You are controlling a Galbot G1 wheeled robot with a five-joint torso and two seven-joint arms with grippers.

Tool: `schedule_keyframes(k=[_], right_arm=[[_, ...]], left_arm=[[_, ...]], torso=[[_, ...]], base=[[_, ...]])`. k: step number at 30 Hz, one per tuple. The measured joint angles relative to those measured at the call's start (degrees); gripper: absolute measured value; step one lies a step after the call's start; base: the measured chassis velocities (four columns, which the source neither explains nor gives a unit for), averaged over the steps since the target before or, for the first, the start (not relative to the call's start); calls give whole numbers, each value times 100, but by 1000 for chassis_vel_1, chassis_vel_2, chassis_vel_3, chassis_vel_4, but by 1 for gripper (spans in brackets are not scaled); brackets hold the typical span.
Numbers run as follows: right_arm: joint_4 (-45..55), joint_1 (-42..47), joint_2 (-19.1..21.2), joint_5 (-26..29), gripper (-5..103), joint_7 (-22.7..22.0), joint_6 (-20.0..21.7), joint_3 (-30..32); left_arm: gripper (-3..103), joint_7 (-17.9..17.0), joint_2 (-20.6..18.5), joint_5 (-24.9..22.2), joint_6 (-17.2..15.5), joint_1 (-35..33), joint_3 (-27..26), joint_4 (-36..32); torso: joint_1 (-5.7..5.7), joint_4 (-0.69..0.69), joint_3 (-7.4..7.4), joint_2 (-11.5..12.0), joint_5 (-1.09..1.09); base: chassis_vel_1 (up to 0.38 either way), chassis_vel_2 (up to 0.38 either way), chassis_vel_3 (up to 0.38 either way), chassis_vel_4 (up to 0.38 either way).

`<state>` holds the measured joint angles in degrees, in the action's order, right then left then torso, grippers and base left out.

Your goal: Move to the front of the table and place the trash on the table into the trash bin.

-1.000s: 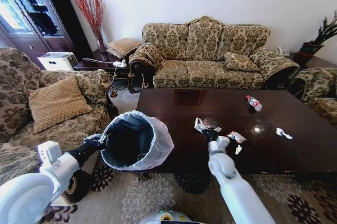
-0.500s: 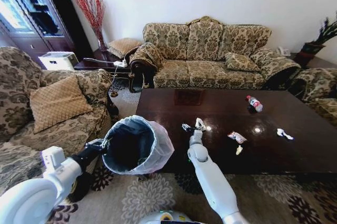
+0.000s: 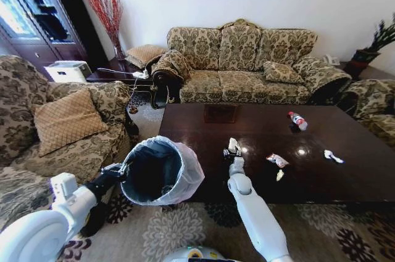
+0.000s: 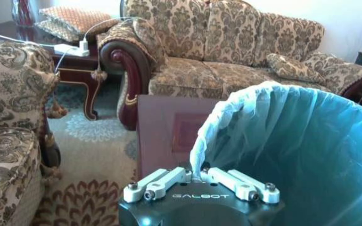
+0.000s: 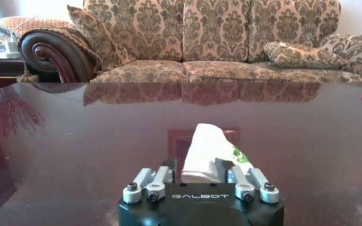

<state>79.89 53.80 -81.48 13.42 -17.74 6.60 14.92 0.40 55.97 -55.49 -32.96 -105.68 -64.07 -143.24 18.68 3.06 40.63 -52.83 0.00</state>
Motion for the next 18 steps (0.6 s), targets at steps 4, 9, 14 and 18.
schedule_keyframes(k=[4, 9, 14, 18], right_arm=[[16, 33, 33, 108, 26, -13, 34, 7], [123, 55, 34, 240, 4, -98, 70, 55], [204, 123, 40, 269, 0, -116, 75, 66], [422, 227, 85, 283, 0, -138, 51, 90]], left_arm=[[0, 0, 0, 11, 18, -24, -17, 0], [0, 32, 2, 132, 44, -37, 10, 1], [0, 43, 5, 169, 52, -43, 44, 1], [0, 45, -19, 170, 56, -56, 25, 1]], torso=[[0, 0, 0, 0, 0], [0, 1, 0, 0, 1], [0, 0, 0, 0, 0], [0, 1, 0, 0, 0]], base=[[0, 0, 0, 0], [0, 0, 0, 0], [0, 0, 0, 0], [0, 0, 0, 0]])
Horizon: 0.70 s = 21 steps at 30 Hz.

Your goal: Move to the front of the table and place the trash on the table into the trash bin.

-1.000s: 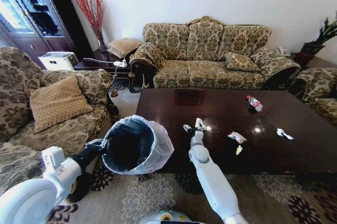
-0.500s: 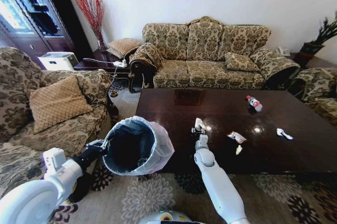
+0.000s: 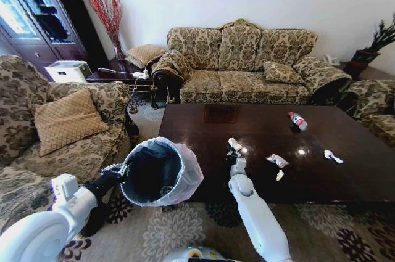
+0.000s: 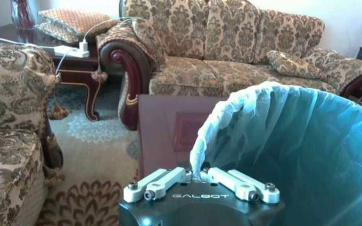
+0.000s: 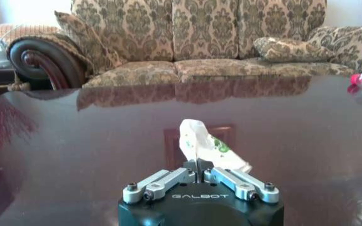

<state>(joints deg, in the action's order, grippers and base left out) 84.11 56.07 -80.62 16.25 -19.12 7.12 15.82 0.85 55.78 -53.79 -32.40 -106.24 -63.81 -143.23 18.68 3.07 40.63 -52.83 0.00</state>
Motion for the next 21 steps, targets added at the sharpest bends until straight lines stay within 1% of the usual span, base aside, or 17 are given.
schedule_keyframes(k=[2, 4, 5, 7, 9, 10, 12, 13, 15, 16, 18, 19, 21], right_arm=[[110, 33, 14, -12, 0, 16, -60, 6], [516, 136, 73, -326, 0, 239, -491, 14], [516, 136, 73, -326, 0, 239, -491, 14], [1059, 225, 221, -551, 0, 491, -847, -27], [1985, 348, 486, -413, 0, 790, -1090, -142], [1985, 348, 486, -413, 0, 790, -1090, -142], [3022, 475, 877, 41, 0, 1237, -1213, -287], [3022, 475, 877, 41, 0, 1237, -1213, -287], [3895, 591, 1206, 767, 0, 1709, -1237, -452], [3895, 591, 1206, 767, 0, 1709, -1237, -452], [4532, 740, 1354, 1287, 0, 2019, -1238, -612], [4532, 740, 1354, 1287, 0, 2019, -1238, -612], [5220, 1019, 1445, 1645, 0, 2544, -1175, -941]], left_arm=[[0, 0, -18, 0, 1, -6, -13, 0], [0, 0, -115, -6, 2, -36, -69, 0], [0, 0, -115, -6, 2, -36, -69, 0], [0, -5, -233, -62, -1, -84, -181, -1], [0, -38, -419, -255, -33, -253, -427, 0], [0, -38, -419, -255, -33, -253, -427, 0], [0, -134, -659, -632, -108, -436, -630, 0], [0, -134, -659, -632, -108, -436, -630, 0], [0, -251, -908, -946, -155, -516, -740, -1], [0, -251, -908, -946, -155, -516, -740, -1], [0, -289, -1035, -1029, -163, -555, -755, -1], [0, -289, -1035, -1029, -163, -555, -755, -1], [0, -310, -1074, -924, -170, -521, -600, -1]], torso=[[0, 0, 0, 0, 0], [0, -1, 0, 0, -1], [0, -1, 0, 0, -1], [0, 0, 0, 0, 1], [0, 0, 0, 0, -1], [0, 0, 0, 0, -1], [0, -1, 0, 0, 2], [0, -1, 0, 0, 2], [0, 0, -1, 0, 1], [0, 0, -1, 0, 1], [0, 1, -1, 0, 1], [0, 1, -1, 0, 1], [1, -1, 0, 0, 0]], base=[[0, 0, 0, 0], [0, 0, 0, 0], [0, 0, 0, 0], [0, 0, 0, 0], [0, 0, 0, 0], [0, 0, 0, 0], [0, 0, 0, 0], [0, 0, 0, 0], [0, 0, 0, 0], [0, 0, 0, 0], [0, 0, 0, 0], [0, 0, 0, 0], [0, 0, 0, 0]])
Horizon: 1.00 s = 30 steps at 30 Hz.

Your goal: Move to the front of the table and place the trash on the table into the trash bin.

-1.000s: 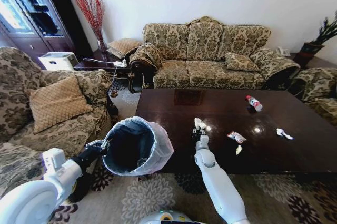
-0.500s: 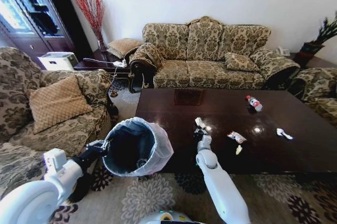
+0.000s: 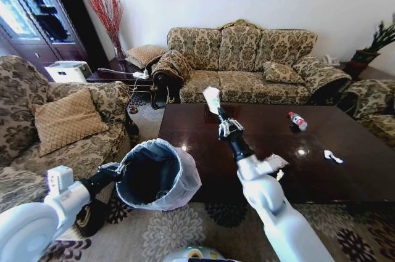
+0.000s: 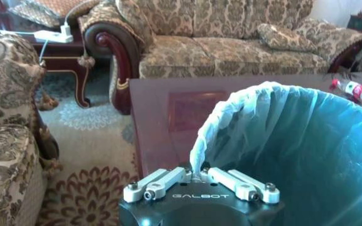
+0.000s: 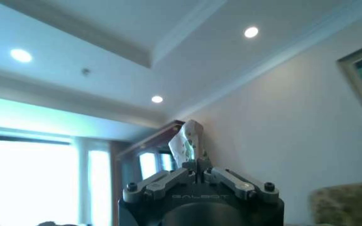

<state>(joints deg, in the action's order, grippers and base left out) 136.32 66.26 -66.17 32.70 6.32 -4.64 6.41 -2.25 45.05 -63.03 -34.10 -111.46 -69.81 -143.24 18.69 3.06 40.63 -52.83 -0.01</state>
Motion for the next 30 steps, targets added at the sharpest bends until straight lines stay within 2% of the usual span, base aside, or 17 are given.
schedule_keyframes(k=[1, 4, 5, 6, 9, 12, 14, 18, 19, 20, 21, 23, 26, 27, 28, 29, 30], right_arm=[[0, 0, 0, 0, 0, 0, 0, 0], [291, 225, 96, 4, 0, 676, 127, -501], [291, 225, 96, 4, 0, 676, 127, -501], [106, 312, 129, -239, 0, 957, -28, -666], [-266, 559, 171, -671, 0, 1239, -263, -854], [-425, 687, 203, -780, 0, 1327, -308, -1016], [-629, 680, 207, -1021, -2, 1338, -353, -1153], [-764, 656, 204, -1183, 7, 1348, -399, -1198], [-777, 654, 203, -1199, 13, 1337, -404, -1202], [-779, 650, 202, -1201, 13, 1326, -408, -1201], [-779, 637, 203, -1201, 23, 1321, -415, -1176], [-776, 625, 209, -1197, 23, 1316, -426, -1155], [-690, 637, 197, -1188, 39, 1168, -540, -1017], [-690, 637, 197, -1188, 39, 1168, -540, -1017], [-647, 664, 166, -1192, 44, 1064, -585, -944], [-594, 711, 124, -1192, 44, 873, -648, -846], [-525, 799, 72, -1245, 50, 407, -680, -682]], left_arm=[[0, 0, 0, 0, 0, 0, 0, 0], [0, -1, 19, 129, -3, 116, 185, 0], [0, -1, 19, 129, -3, 116, 185, 0], [0, 2, 36, 175, -5, 144, 218, 0], [0, 8, 93, 215, -6, 213, 260, 0], [0, 17, 143, 259, -6, 267, 335, 0], [0, 30, 177, 308, -7, 308, 414, 0], [0, 38, 180, 319, -6, 334, 434, 0], [0, 41, 176, 321, -6, 351, 434, 0], [0, 41, 170, 321, -6, 366, 436, 0], [0, 42, 161, 323, -6, 397, 450, 0], [0, 43, 159, 323, -6, 416, 464, 0], [0, 44, 166, 328, -5, 450, 501, 0], [0, 44, 166, 328, -5, 450, 501, 0], [0, 44, 174, 335, -5, 456, 506, 0], [0, 44, 187, 341, -5, 459, 506, 0], [0, 44, 214, 345, -2, 461, 505, 0]], torso=[[0, 0, 0, 0, 0], [-2, 2, -1, -1, 2], [-2, 2, -1, -1, 2], [-2, 0, -1, -1, 1], [0, 0, 1, 0, 0], [0, 3, 0, 0, 0], [-1, 1, 0, 0, 0], [-1, -1, 0, 0, 1], [0, 0, 0, 0, 1], [0, 0, 0, 0, 2], [0, 1, 1, 0, 2], [0, 1, 0, 1, 2], [-1, 0, 0, 1, 1], [-1, 0, 0, 1, 1], [-1, 0, 0, 1, 1], [0, 1, 0, 1, 0], [0, 1, 0, 1, 1]], base=[[0, 0, 0, 0], [0, 0, 0, 0], [0, 0, 0, 0], [0, 0, 0, 0], [0, 0, 0, 0], [0, 0, 0, 0], [0, 0, 0, 0], [0, 0, 0, 0], [0, 0, 0, 0], [0, 0, 0, 0], [0, 0, 0, 0], [0, 0, 0, 0], [0, 0, 0, 0], [0, 0, 0, 0], [0, 0, 0, 0], [0, 0, 0, 0], [0, 0, 0, 0]])
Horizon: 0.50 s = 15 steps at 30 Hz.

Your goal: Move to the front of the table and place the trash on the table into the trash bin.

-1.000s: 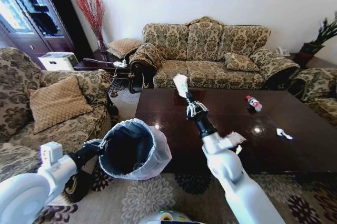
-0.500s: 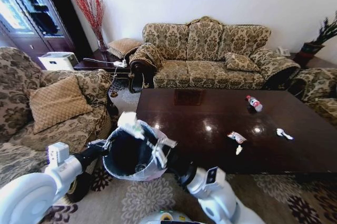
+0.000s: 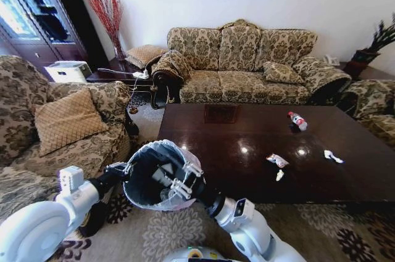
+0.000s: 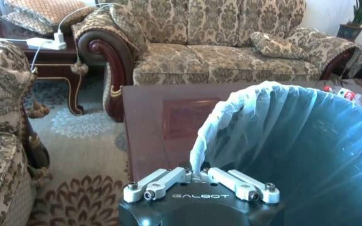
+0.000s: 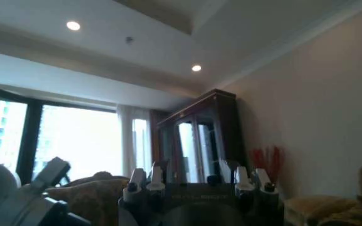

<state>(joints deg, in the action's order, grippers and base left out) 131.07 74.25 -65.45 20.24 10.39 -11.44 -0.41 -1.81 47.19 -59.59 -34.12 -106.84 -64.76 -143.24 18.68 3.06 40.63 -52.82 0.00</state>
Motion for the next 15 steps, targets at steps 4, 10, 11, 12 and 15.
schedule_keyframes(k=[4, 10, 11, 12, 15], right_arm=[[-106, 237, -85, -138, 67, -1335, 296, 567], [-488, 473, -178, 193, 89, -2387, 988, 1445], [-488, 473, -178, 193, 89, -2387, 988, 1445], [-593, 489, -214, 315, 94, -2532, 1090, 1629], [-853, 477, -272, 495, 100, -2684, 1170, 1946]], left_arm=[[0, 0, 81, 2, 4, 20, -8, 0], [0, 0, 199, 76, 9, 111, 165, 0], [0, 0, 199, 76, 9, 111, 165, 0], [0, 0, 232, 106, 13, 126, 208, 0], [0, 5, 272, 152, 23, 145, 262, 0]], torso=[[-1, 0, 0, 0, -1], [0, 2, 0, 0, 0], [0, 2, 0, 0, 0], [0, 1, 0, 0, 0], [0, -1, 0, 0, -1]], base=[[0, 0, 0, 0], [0, 0, 0, 0], [0, 0, 0, 0], [-47, -55, 47, 36], [-76, -73, 83, 98]])
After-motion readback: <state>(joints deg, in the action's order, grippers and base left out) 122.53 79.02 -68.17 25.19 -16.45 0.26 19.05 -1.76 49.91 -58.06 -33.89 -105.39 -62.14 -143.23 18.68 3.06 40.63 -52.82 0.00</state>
